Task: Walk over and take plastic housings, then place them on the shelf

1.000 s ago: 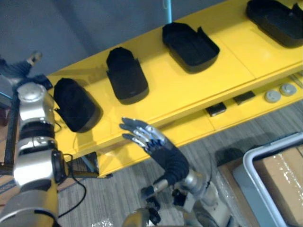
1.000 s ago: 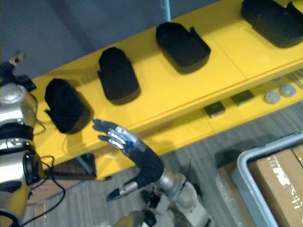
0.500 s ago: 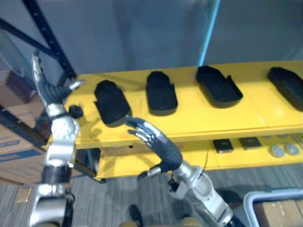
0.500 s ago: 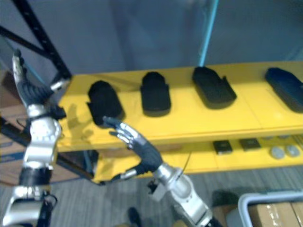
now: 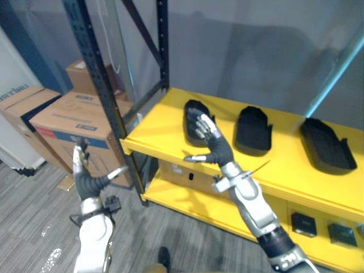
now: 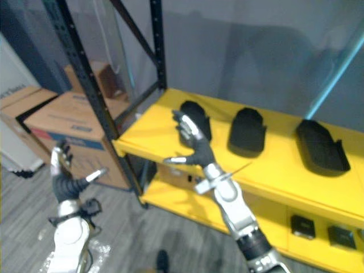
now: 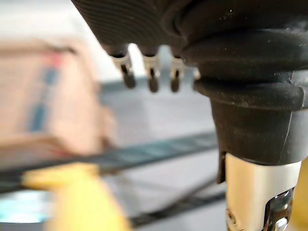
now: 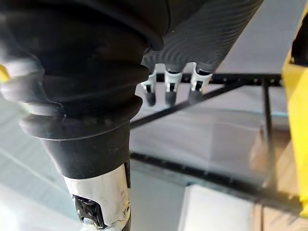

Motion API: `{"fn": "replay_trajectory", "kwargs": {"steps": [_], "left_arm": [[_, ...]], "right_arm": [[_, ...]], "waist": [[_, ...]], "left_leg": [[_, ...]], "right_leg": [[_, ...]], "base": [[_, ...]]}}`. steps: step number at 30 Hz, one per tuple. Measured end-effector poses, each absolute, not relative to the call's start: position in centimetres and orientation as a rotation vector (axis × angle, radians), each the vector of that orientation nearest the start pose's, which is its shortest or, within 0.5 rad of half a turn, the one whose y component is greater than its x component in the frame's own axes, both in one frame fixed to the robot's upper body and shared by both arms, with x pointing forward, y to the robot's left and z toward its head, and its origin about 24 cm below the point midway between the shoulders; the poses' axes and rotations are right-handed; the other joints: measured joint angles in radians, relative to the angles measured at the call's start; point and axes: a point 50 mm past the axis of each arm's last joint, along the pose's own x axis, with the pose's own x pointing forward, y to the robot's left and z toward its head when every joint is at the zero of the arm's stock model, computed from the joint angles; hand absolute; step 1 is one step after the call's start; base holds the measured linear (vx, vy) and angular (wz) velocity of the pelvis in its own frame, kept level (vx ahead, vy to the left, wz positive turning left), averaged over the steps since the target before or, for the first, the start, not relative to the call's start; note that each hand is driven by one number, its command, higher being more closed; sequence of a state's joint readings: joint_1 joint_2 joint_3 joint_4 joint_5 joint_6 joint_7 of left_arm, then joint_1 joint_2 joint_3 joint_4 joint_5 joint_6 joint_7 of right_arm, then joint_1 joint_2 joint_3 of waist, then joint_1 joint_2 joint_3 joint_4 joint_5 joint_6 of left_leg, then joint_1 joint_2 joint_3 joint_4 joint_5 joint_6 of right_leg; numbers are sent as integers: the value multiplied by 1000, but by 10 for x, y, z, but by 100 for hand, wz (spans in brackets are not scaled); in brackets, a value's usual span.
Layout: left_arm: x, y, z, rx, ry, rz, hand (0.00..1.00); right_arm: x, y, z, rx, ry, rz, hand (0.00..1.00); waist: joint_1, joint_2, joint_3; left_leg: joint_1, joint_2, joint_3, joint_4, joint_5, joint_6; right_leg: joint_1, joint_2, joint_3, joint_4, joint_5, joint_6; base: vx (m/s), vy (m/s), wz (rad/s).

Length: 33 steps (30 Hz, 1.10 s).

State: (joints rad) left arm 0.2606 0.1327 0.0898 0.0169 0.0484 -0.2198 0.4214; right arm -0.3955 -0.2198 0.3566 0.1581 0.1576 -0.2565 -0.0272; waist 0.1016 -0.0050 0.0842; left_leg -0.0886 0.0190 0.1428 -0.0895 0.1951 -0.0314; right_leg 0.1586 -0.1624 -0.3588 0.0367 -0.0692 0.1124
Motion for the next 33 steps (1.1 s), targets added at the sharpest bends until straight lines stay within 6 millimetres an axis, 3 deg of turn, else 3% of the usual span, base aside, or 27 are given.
{"fn": "replay_trajectory", "kwargs": {"steps": [2,3,4,5,7,11,16,18,19,20,23,27,33], "left_arm": [[175,228,-14,225,134,534,0],[168,227,-32,234,220,528,0],[161,225,-47,236,289,524,0],[158,222,-51,232,311,521,0],[147,221,-68,265,389,493,0],[127,220,-89,277,508,451,0],[124,212,-99,253,561,377,0],[137,204,-96,214,523,333,0],[142,202,-94,204,506,327,0],[152,199,-90,185,476,306,0],[164,191,-87,143,445,267,0],[163,180,-91,107,465,216,0],[167,178,-93,92,475,199,0]], "right_arm": [[316,-89,112,-181,-369,326,0],[324,-96,104,-224,-322,252,0],[330,-106,97,-245,-282,173,0],[332,-111,97,-258,-276,135,0],[342,-124,87,-302,-212,7,0],[352,-133,90,-375,-204,-130,0],[359,-147,131,-425,-397,-298,0],[352,-153,171,-449,-607,-391,0],[349,-154,181,-448,-660,-410,0],[343,-151,208,-454,-788,-441,0],[323,-142,248,-475,-1013,-471,0],[309,-133,266,-443,-1096,-403,0],[316,-112,276,-465,-1054,-176,0]], "waist": [[4,5,7],[15,-36,17],[44,-28,23],[53,-9,27],[49,-26,43],[56,-11,81],[52,47,145],[37,74,210],[29,77,224],[16,85,275],[-8,88,333],[-11,93,357],[-6,110,384]], "left_leg": [[-5,-1,2,0,-10,-13],[-12,-15,11,26,-19,-5],[-34,-13,-13,132,-48,42],[-34,-3,-31,120,-78,19],[5,-16,-29,0,-54,7],[22,-22,-22,2,-43,5],[17,6,5,7,-21,-6],[-17,20,8,11,-15,-14],[-32,24,8,21,-14,-15],[-62,33,13,52,-15,-15],[-112,41,32,95,-30,-14],[-137,44,33,162,-68,-10],[-176,55,30,203,-92,-16]], "right_leg": [[1,2,-3,-7,0,-1],[-1,-31,-2,-27,2,3],[-1,-30,2,-34,2,2],[5,-16,1,-37,2,2],[-6,-24,-8,-37,9,1],[1,-33,-22,-10,10,-1],[-58,-30,19,53,2,0],[-125,-26,43,104,-13,4],[-145,-25,49,116,-15,3],[-187,-23,70,150,-20,-2],[-258,-26,106,200,-30,-3],[-272,-31,116,230,-47,0],[-305,-27,119,255,-72,-9]], "base": [[-45,40,15],[16,32,-3],[41,11,-10],[49,-47,13],[26,22,38],[35,17,7],[-9,-18,-24],[-99,-52,-27],[-88,-45,-24],[-68,-45,-28],[-39,-36,-27],[42,-25,-8],[42,-26,-1]]}}
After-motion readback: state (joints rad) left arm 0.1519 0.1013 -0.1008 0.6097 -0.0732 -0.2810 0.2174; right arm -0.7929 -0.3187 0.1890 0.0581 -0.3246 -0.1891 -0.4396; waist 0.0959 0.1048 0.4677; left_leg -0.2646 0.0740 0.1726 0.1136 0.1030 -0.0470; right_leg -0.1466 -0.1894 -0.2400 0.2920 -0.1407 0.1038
